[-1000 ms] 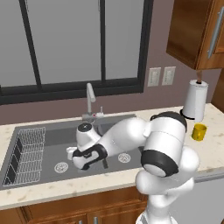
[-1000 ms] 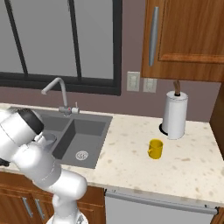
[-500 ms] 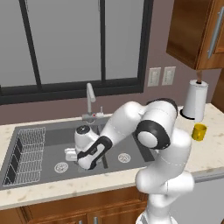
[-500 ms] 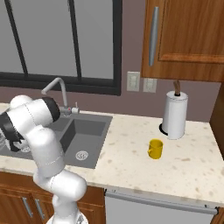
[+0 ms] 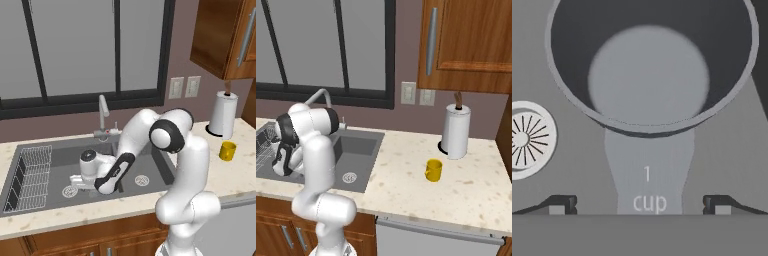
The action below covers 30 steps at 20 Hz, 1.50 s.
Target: Move any existing items from the left basin to the right basin for drying. Then move the mug from the counter to the left basin of the sink for washing.
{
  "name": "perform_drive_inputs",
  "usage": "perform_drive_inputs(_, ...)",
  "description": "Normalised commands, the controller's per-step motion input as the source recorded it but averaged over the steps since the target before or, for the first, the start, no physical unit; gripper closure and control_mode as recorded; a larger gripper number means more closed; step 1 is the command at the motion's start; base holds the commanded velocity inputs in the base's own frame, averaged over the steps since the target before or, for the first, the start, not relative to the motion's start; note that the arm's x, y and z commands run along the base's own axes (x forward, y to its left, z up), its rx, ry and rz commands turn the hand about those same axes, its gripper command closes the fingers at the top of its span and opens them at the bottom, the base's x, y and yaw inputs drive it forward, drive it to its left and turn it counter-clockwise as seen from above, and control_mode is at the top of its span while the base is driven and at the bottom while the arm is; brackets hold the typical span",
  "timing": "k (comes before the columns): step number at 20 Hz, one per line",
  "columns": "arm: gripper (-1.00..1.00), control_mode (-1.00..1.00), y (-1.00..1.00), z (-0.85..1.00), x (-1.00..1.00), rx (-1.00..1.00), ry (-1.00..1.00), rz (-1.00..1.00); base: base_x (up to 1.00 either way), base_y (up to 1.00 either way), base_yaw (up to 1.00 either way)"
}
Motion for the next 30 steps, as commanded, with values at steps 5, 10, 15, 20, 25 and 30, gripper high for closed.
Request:
perform_drive_inputs(5,-1.0,-1.0,0.04,-0.19,0.0,-0.05,0.0,-0.03,0.0,0.0,0.0)
perform_drive_inputs(10,-1.0,-1.0,0.0,-0.16,0.0,-0.03,0.0,-0.05,0.0,0.0,0.0)
perform_drive_inputs(15,-1.0,-1.0,0.0,-0.07,0.02,0.0,0.0,-0.04,0.0,0.0,0.0)
perform_drive_inputs(20,1.0,-1.0,0.0,-0.16,0.04,0.0,0.02,-0.02,0.0,0.0,0.0)
perform_drive_inputs(25,1.0,-1.0,0.0,0.0,0.01,0.0,0.0,0.0,0.0,0.0,0.0)
perform_drive_inputs(30,1.0,-1.0,0.0,0.13,0.0,-0.01,-0.02,-0.01,0.0,0.0,0.0)
